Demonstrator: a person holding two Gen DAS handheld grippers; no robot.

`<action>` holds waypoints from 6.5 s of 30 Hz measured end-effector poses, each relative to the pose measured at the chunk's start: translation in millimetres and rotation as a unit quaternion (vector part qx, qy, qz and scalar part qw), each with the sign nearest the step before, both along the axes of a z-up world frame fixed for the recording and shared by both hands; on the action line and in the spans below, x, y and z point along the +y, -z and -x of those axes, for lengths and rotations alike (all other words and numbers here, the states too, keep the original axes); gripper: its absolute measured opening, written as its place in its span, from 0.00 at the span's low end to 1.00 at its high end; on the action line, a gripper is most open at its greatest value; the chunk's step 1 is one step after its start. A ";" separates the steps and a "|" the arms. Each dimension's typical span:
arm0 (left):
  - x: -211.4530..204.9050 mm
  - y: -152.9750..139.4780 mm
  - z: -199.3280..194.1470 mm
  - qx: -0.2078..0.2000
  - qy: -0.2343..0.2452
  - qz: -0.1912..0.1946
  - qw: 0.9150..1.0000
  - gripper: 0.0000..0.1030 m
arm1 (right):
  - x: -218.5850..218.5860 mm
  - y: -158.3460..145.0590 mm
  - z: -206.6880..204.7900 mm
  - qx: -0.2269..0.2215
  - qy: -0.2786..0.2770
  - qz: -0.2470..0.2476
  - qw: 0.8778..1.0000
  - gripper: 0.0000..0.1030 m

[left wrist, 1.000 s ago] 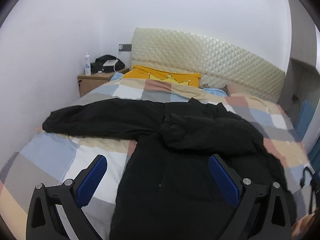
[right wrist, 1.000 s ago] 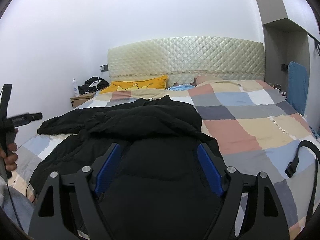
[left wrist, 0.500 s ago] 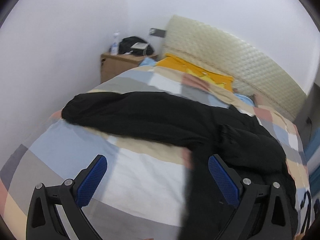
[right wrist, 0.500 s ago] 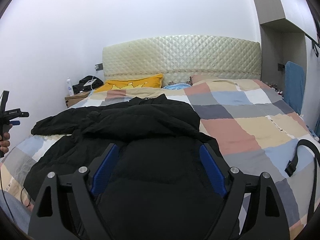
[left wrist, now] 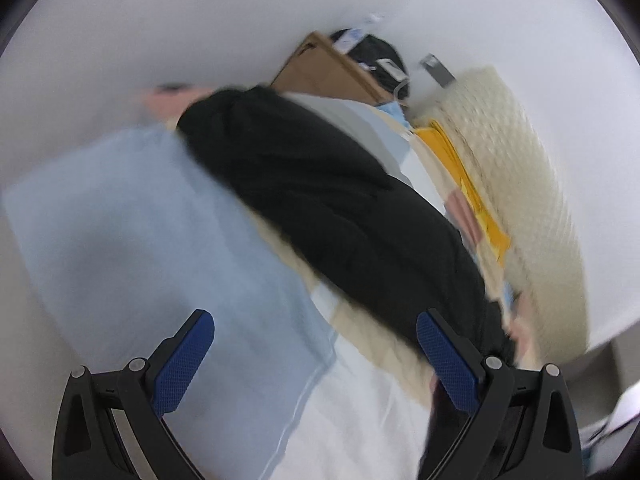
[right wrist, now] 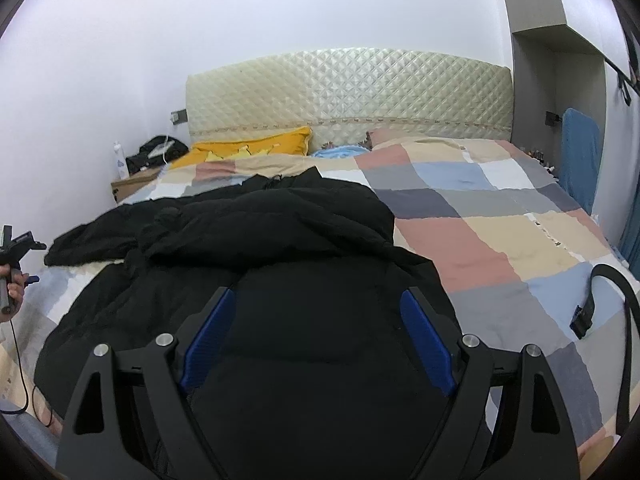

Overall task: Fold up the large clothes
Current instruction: 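Grasp the sleeve cuff with the left gripper, then lift the held sleeve with the left gripper and swing it over the jacket, then lay the sleeve onto the jacket body with the left gripper, then grasp the jacket hem with both grippers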

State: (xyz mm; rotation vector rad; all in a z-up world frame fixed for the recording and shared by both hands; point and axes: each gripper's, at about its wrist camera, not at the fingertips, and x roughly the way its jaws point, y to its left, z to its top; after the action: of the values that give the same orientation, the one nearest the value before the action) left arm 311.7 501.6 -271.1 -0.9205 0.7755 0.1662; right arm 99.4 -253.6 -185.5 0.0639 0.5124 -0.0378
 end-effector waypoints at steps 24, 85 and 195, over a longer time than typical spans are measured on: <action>64.0 41.4 -106.8 -0.060 -0.061 0.033 0.996 0.79 | 26.4 17.7 -50.8 0.043 0.020 -0.010 0.999 0.82; -408.4 -392.6 -4.9 -0.269 0.105 -0.302 0.909 0.09 | -59.1 -16.3 27.8 -0.030 -0.063 -0.074 0.995 1.00; -534.3 -178.0 142.0 -0.117 0.308 -0.325 0.886 0.55 | -89.4 -30.8 48.1 -0.027 -0.032 -0.053 0.998 1.00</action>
State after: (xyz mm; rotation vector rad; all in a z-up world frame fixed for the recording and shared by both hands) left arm 169.7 -32.7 -93.0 -0.0266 0.6841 -0.2371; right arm 51.3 -343.0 -154.6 0.1519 0.4619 0.0537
